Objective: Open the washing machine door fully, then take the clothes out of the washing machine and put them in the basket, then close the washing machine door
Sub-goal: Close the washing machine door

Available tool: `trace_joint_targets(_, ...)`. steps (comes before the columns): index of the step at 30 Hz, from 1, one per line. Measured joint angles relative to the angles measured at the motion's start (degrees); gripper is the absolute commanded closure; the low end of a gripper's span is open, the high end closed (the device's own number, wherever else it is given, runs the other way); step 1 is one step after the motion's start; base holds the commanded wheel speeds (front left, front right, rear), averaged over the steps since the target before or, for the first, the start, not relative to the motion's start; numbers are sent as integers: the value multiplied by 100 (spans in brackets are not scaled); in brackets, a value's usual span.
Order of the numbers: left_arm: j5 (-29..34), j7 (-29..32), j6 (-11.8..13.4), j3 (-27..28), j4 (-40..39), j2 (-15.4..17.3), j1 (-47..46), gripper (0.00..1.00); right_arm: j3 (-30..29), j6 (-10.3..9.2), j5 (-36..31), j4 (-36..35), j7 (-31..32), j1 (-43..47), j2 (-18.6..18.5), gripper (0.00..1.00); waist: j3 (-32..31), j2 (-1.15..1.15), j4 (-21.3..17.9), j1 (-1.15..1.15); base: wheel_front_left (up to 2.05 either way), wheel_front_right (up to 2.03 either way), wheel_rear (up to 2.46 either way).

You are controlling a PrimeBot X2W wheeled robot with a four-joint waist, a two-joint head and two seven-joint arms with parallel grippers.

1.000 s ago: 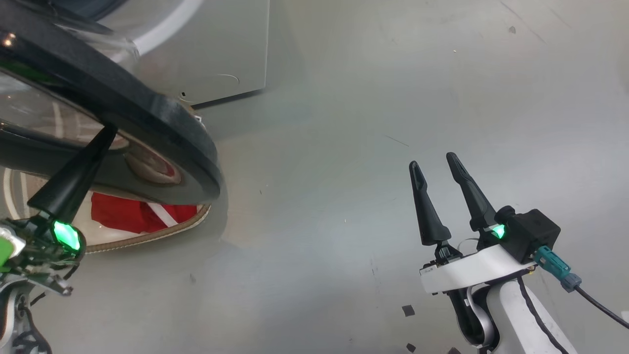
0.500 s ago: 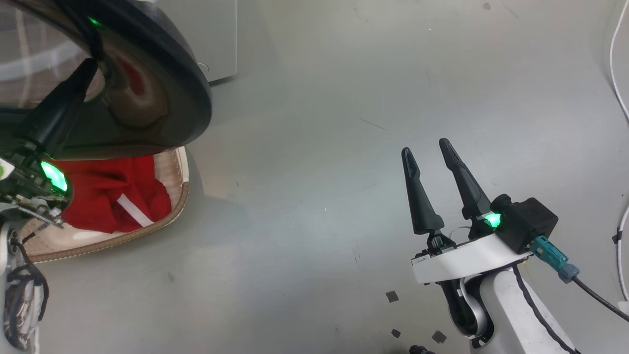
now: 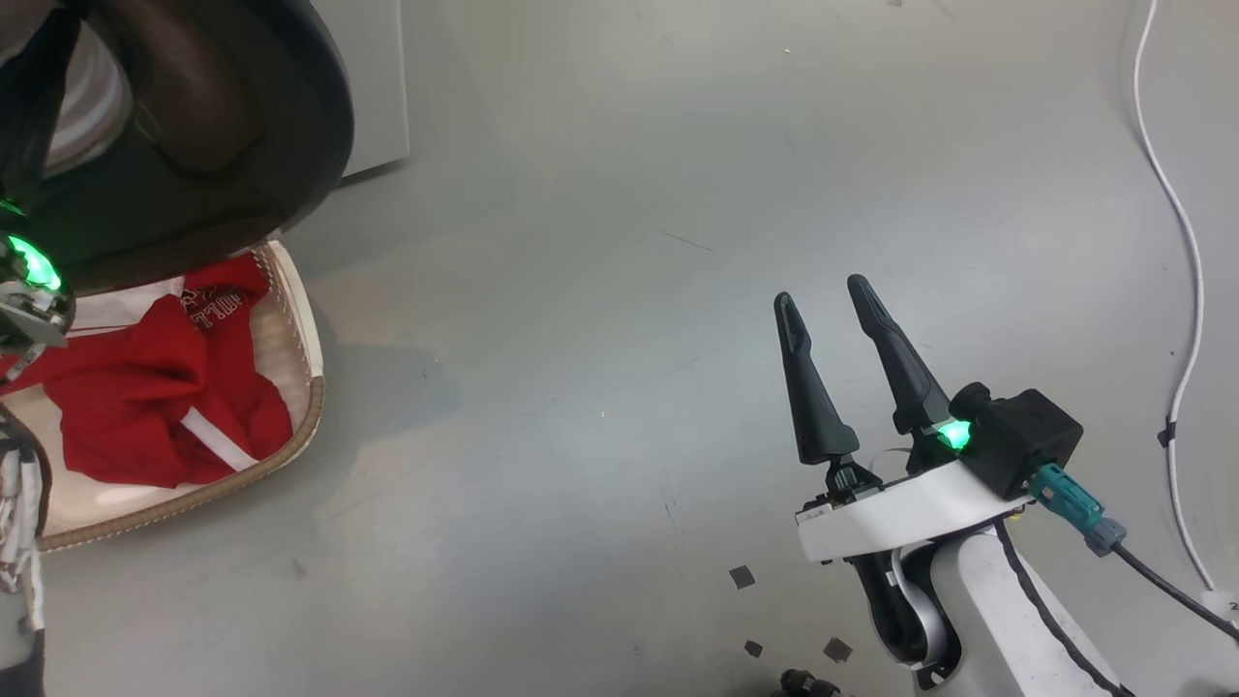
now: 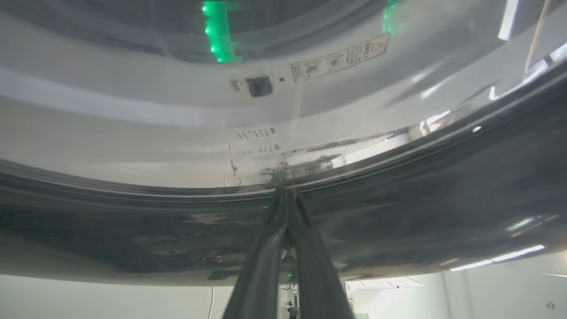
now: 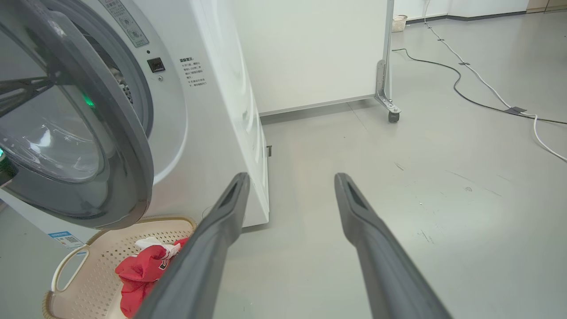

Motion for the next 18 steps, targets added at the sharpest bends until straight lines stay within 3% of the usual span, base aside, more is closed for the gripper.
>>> trace_joint_targets(15,85,-293,30,-9,827,-52,-738,100,-3,-100,-1,7,-1,-2,3,0,-60,0,-176,0,0,0,0)
trace_joint_targets(18,84,-291,-65,-34,937,-110,-758,100,-27,-113,-2,8,-1,-2,3,0,-80,0,-160,0,0,0,0)
